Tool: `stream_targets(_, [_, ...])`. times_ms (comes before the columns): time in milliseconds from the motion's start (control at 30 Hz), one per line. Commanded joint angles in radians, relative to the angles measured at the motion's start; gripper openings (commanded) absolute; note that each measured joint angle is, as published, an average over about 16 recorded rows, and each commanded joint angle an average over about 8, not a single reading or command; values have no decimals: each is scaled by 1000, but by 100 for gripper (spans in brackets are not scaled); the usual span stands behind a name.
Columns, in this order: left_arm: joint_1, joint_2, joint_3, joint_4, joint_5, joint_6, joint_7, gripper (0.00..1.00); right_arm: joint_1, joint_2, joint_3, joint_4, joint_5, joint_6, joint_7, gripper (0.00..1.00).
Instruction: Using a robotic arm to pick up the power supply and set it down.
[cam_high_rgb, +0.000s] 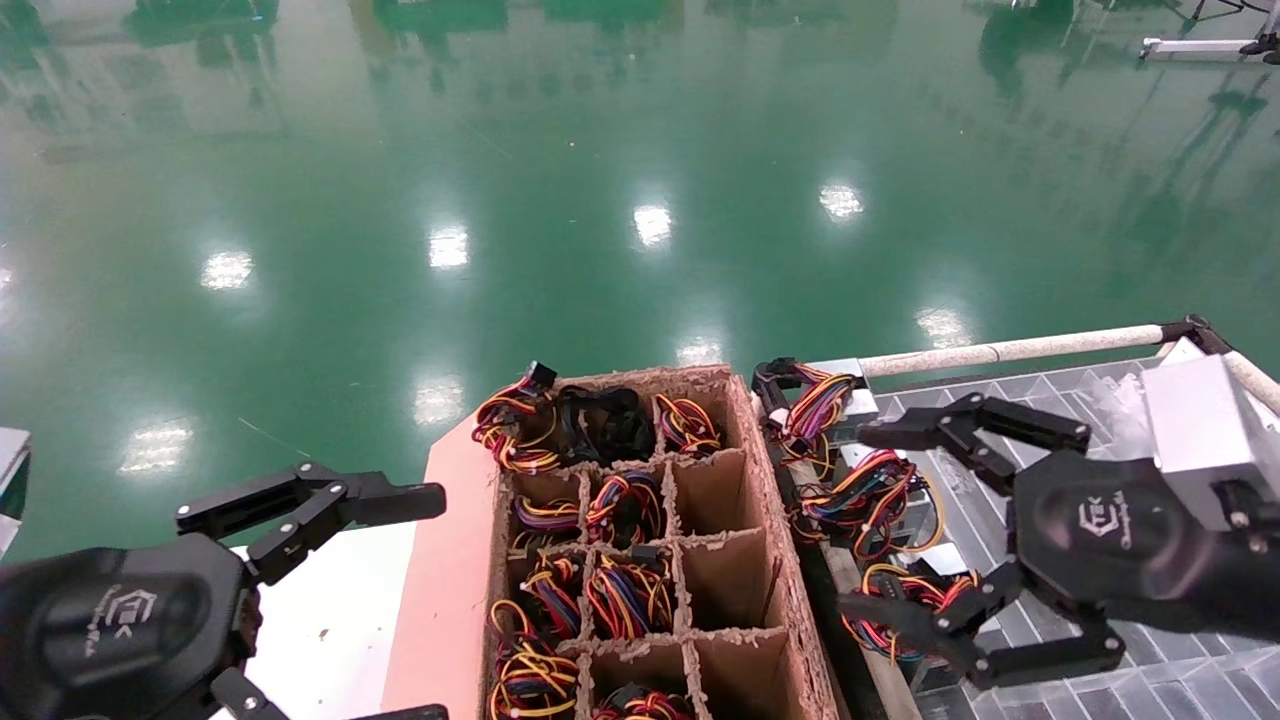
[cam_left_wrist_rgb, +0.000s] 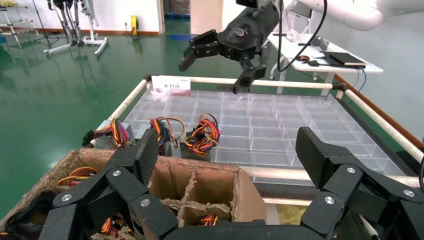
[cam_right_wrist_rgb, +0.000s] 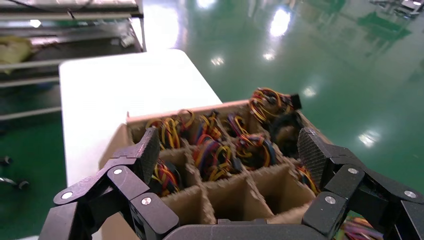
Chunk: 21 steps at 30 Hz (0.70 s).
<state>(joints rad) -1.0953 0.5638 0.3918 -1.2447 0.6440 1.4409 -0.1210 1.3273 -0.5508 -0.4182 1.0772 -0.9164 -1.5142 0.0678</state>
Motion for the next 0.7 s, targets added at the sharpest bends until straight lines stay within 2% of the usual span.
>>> stream_targets(33, [0, 0, 0, 0, 0, 0, 0, 100, -18, -4, 10, 15, 13, 1, 9, 100])
stream_targets(700, [0, 0, 0, 0, 0, 0, 0, 100, -182, -43, 100, 149, 134, 13, 86, 100])
